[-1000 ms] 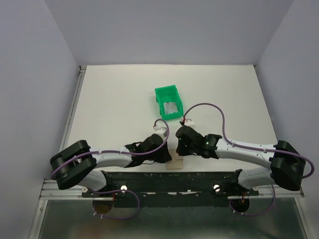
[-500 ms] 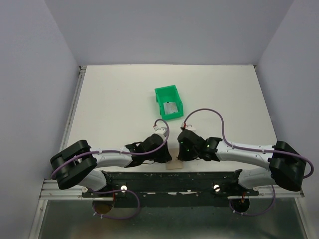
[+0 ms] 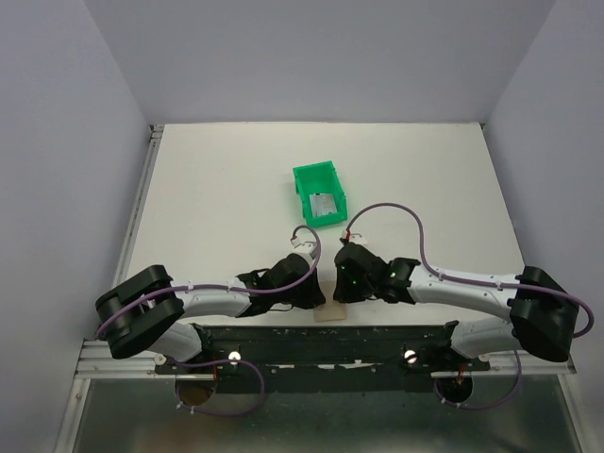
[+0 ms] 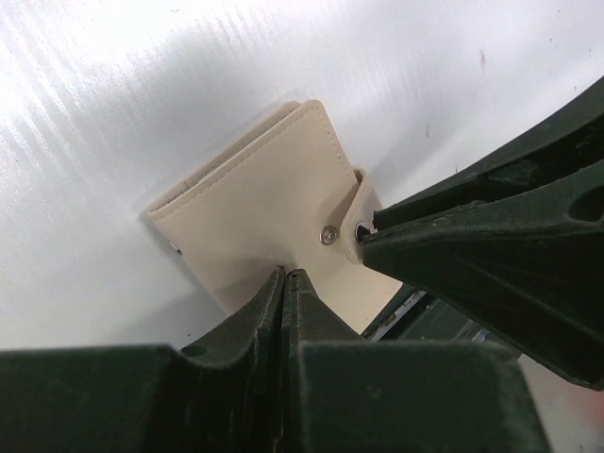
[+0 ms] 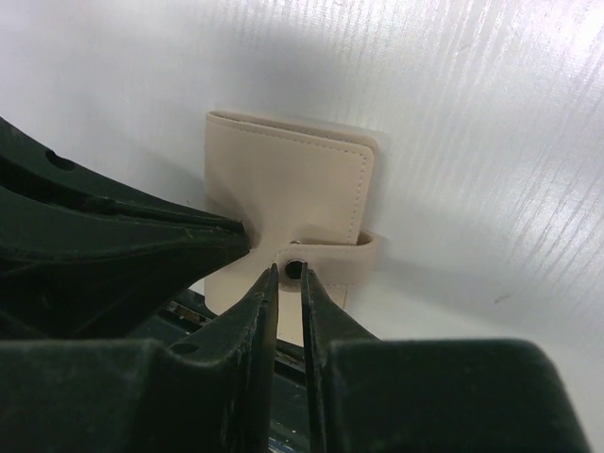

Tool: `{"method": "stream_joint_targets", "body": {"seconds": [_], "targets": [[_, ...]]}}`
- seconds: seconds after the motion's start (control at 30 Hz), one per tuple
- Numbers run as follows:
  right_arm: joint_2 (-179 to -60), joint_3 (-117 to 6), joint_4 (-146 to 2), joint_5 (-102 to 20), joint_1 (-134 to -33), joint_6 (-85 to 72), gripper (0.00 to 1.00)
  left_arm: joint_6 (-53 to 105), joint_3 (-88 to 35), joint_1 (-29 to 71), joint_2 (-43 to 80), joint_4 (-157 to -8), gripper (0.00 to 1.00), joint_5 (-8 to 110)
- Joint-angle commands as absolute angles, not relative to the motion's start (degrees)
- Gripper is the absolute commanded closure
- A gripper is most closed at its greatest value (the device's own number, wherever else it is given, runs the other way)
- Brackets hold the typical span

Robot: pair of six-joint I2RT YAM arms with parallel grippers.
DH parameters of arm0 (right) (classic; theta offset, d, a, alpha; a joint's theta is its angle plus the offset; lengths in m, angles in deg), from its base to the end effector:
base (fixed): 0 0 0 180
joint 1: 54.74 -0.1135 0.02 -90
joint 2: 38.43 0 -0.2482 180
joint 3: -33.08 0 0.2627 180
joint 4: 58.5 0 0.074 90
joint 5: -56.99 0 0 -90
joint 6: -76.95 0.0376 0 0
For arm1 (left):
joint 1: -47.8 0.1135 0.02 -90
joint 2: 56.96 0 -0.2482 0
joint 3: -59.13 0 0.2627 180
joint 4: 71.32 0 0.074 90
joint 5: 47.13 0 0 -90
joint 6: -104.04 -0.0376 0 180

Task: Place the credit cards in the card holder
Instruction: Close the card holder at the center of the board.

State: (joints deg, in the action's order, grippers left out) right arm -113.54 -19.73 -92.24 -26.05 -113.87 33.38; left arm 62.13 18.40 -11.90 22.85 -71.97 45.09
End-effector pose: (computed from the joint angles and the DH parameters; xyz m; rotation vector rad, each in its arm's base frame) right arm 0.1381 0.2221 0.1613 -0.2430 2.6260 0.5441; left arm 0.1329 -0.2302 0.1209 0.2735 2.4673 -0.9693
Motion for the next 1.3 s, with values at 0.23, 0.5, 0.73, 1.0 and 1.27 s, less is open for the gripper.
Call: {"method": "stream_joint_targets", "body": {"seconds": [0.23, 0.5, 0.73, 1.0, 1.27], "targets": [[-116.5, -21.3, -91.0, -26.5, -113.9, 32.8, 0.77, 62.1, 18.1, -12.1, 23.7, -72.1, 0.87, 45.5], [-117.5, -21.1, -90.4, -26.6, -113.9, 32.8, 0.79, 62.2, 18.2, -12.1, 24.0, -72.0, 0.87, 45.6], [-118.2, -21.7, -89.9, -26.7, -114.0, 33.0, 0.79, 62.3, 18.1, -12.1, 23.9, -72.0, 0.87, 45.8], [-119.5, -22.0, -89.7, -26.7, -114.0, 33.1, 0.79, 62.3, 18.3, -12.1, 23.9, -72.0, 0.87, 45.7], [-120.1, -21.8, -90.9, -25.9, -114.0, 33.4, 0.8, 62.3, 18.4, -12.1, 23.9, -71.8, 0.87, 45.8]]}}
